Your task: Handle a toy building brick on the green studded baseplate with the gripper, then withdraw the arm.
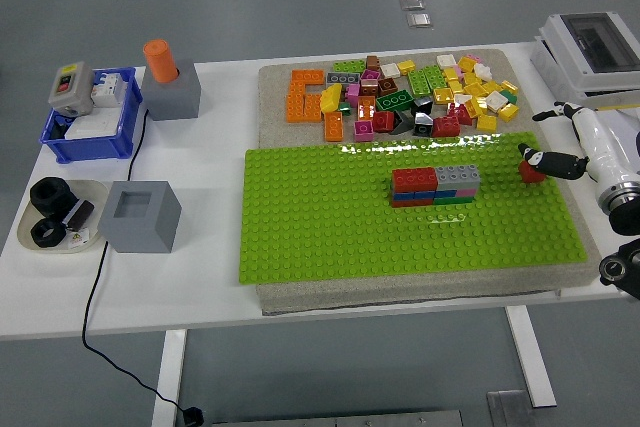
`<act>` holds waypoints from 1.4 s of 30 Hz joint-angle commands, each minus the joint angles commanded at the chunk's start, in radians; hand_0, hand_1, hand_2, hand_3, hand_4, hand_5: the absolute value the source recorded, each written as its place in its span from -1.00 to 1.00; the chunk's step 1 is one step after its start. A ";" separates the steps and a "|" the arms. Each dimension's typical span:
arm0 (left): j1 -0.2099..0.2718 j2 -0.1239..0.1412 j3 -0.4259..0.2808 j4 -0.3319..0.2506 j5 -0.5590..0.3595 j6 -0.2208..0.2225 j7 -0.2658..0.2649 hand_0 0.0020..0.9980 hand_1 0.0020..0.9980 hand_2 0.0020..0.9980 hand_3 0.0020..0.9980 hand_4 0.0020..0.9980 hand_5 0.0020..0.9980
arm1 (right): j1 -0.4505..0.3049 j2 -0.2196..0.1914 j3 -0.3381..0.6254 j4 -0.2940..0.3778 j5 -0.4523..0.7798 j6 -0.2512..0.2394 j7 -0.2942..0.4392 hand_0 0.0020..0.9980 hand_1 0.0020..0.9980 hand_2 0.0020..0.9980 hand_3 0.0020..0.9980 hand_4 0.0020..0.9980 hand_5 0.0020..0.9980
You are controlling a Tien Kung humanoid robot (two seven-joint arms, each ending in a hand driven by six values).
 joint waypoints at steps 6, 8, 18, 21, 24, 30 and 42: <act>0.001 0.000 -0.002 -0.001 0.001 0.002 0.003 0.66 0.75 0.64 0.46 0.74 0.17 | -0.006 -0.007 -0.005 -0.042 -0.044 0.031 -0.043 1.00 0.85 0.89 0.51 0.49 -0.66; 0.002 -0.001 -0.001 -0.002 -0.001 0.001 0.004 0.66 0.75 0.64 0.46 0.74 0.17 | -0.006 -0.008 -0.003 -0.049 -0.058 0.035 -0.052 1.00 0.85 0.89 0.51 0.49 -0.66; -0.008 0.008 -0.006 -0.002 0.007 0.000 0.006 0.66 0.73 0.63 0.59 0.74 0.16 | -0.020 -0.021 0.045 -0.039 -0.083 0.017 -0.038 1.00 0.85 0.90 0.68 0.54 -0.72; -0.017 0.013 -0.012 -0.003 0.013 -0.001 0.012 0.66 0.73 0.63 0.59 0.74 0.16 | -0.029 -0.026 0.062 -0.036 -0.081 0.012 -0.029 1.00 0.85 0.90 0.68 0.54 -0.72; -0.026 0.017 -0.011 -0.003 0.014 -0.002 0.016 0.65 0.69 0.61 0.60 0.74 0.16 | -0.036 -0.031 0.077 -0.034 -0.079 0.007 -0.022 1.00 0.84 0.88 0.69 0.54 -0.73; -0.039 0.027 -0.011 -0.005 0.024 0.003 0.029 0.63 0.64 0.57 0.61 0.73 0.16 | -0.051 -0.044 0.112 -0.032 -0.077 -0.003 -0.008 1.00 0.83 0.86 0.70 0.54 -0.73; -0.048 0.042 -0.008 -0.008 0.030 0.014 0.044 0.58 0.57 0.52 0.60 0.71 0.14 | -0.070 -0.068 0.129 -0.016 -0.082 -0.006 -0.005 1.00 0.82 0.87 0.70 0.55 -0.73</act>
